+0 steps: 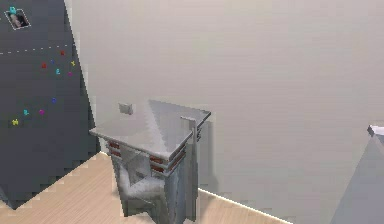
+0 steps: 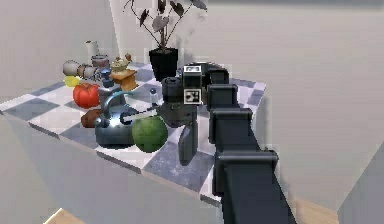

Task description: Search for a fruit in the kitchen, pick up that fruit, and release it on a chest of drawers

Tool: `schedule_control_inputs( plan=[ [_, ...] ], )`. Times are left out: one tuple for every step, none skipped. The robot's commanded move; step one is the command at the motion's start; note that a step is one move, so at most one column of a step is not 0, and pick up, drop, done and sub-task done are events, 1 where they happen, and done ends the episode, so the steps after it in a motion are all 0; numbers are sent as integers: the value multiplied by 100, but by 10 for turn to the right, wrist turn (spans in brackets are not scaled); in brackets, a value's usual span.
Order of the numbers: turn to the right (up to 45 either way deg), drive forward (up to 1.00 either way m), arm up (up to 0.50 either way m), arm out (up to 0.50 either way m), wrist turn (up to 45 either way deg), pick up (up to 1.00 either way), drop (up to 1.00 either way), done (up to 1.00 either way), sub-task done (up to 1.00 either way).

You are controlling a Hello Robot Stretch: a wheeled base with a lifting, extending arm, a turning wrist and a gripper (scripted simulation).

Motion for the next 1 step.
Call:
schedule_control_inputs(
  plan=[
    [0, 0, -10, 0, 0, 0, 0, 0, 0]
  ],
)
